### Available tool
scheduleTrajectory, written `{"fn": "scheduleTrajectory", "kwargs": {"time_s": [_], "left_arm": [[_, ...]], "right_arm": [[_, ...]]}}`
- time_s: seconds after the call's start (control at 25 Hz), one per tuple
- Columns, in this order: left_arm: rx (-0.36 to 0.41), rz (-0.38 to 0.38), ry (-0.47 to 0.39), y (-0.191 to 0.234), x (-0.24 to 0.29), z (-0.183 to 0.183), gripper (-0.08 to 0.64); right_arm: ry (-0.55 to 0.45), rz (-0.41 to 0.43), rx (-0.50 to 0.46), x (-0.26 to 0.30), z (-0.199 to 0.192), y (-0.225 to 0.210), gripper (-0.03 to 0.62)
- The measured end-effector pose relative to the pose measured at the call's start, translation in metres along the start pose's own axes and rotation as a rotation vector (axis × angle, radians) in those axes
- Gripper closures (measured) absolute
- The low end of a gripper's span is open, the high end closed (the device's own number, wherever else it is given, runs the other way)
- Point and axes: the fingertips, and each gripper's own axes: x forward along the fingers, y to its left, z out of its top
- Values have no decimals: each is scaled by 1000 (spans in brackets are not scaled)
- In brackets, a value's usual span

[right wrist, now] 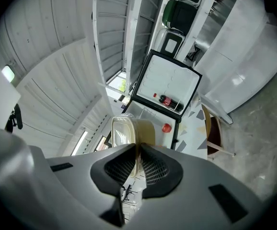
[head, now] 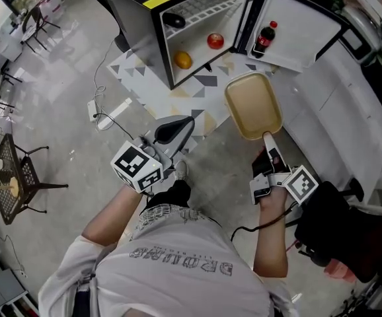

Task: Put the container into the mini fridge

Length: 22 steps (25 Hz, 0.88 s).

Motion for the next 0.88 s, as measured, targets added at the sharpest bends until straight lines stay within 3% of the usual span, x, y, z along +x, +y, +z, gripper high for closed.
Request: {"fn": "scheduleTrajectory", "kwargs": {"time_s": [0.56,0.88], "left_arm": [[-7,-43,15,112,43,16,552],[2,-81,10,145,61,23,552]], "right_arm": [[-17,-50,-7,134,39,-1,560],[-13,-61,6,185,53,3,560]]}}
